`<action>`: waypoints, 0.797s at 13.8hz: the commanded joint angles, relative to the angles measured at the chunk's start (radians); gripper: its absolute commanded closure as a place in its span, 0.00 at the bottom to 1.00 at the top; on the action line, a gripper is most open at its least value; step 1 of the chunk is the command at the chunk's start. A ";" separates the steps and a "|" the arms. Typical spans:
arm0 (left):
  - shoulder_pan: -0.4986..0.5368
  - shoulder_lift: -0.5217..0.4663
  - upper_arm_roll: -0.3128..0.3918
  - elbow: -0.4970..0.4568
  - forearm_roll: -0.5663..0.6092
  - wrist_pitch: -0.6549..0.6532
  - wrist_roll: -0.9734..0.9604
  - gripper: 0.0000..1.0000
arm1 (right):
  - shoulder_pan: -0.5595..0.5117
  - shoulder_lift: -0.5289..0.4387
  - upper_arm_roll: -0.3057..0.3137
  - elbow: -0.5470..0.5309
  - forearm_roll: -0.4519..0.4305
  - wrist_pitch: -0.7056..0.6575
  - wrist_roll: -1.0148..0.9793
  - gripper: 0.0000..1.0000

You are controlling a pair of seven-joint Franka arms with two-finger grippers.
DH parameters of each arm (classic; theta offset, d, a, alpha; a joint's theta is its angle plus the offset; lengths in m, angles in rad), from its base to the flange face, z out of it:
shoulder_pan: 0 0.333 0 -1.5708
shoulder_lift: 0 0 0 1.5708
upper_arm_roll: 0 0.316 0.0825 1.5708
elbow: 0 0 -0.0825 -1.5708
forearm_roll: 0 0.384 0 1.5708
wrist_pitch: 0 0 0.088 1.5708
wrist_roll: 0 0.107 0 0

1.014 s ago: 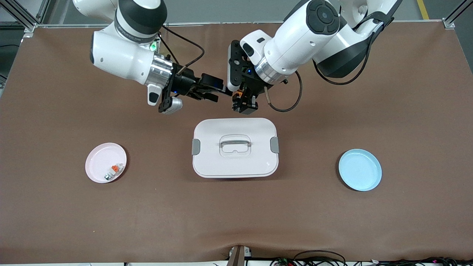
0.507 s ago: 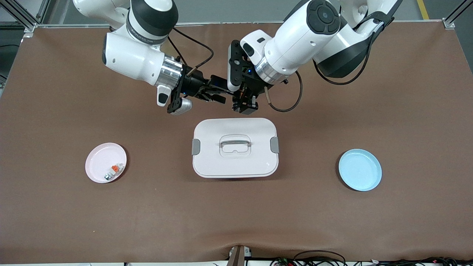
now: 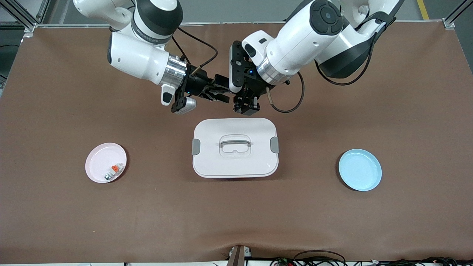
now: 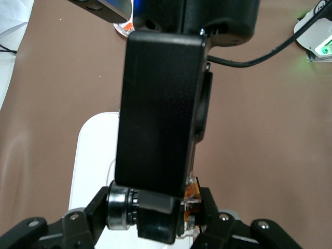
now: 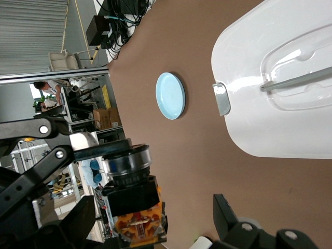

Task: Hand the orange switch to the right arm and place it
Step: 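Close the right gripper on the switch beside the left gripper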

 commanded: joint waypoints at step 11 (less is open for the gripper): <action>-0.003 0.001 -0.010 0.005 -0.030 -0.014 0.025 1.00 | 0.034 0.017 -0.009 0.028 0.035 0.012 -0.002 1.00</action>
